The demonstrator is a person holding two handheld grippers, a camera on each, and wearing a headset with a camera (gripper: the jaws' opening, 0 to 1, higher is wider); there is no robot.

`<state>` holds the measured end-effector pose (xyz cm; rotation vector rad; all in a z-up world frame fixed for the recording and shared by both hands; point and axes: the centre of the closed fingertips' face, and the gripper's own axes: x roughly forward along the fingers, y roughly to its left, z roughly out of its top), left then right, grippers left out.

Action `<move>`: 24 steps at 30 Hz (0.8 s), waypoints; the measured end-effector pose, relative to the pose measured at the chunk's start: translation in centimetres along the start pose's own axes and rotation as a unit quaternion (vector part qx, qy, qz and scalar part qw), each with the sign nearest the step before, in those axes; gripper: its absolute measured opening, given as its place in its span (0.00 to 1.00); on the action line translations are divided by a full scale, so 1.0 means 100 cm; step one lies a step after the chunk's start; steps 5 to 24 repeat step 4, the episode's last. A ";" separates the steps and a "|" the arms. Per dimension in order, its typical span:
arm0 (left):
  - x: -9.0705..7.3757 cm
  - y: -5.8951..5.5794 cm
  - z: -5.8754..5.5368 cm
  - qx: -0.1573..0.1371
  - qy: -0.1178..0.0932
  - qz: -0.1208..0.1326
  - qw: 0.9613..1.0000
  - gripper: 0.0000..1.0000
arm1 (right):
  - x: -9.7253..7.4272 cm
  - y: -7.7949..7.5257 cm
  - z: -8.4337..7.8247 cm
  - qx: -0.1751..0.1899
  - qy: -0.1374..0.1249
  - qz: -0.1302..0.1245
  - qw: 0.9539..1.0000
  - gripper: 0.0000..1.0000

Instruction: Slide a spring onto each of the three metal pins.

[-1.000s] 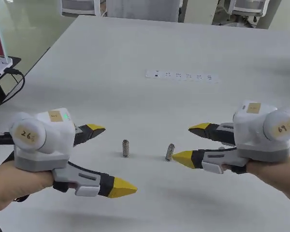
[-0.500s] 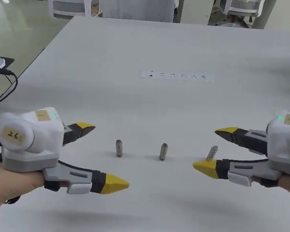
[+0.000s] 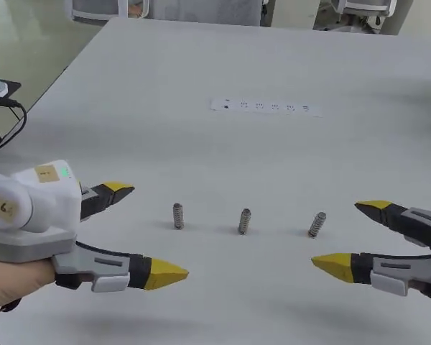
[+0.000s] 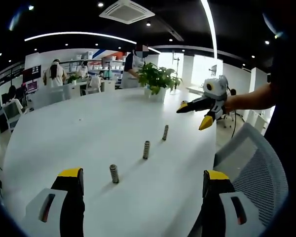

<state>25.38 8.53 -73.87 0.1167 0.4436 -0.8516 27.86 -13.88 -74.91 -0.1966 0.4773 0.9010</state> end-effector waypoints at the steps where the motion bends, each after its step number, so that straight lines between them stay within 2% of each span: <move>1: 0.000 0.000 -0.001 -0.001 0.000 0.000 1.000 0.98 | -0.002 -0.002 -0.001 0.002 -0.002 -0.002 1.000 0.81; 4: -0.001 0.003 -0.002 -0.007 -0.001 0.004 1.000 0.98 | -0.008 -0.006 -0.003 0.012 -0.005 -0.009 1.000 0.86; 24: -0.001 0.003 -0.002 -0.007 -0.001 0.004 1.000 0.98 | -0.008 -0.006 -0.003 0.012 -0.005 -0.009 1.000 0.86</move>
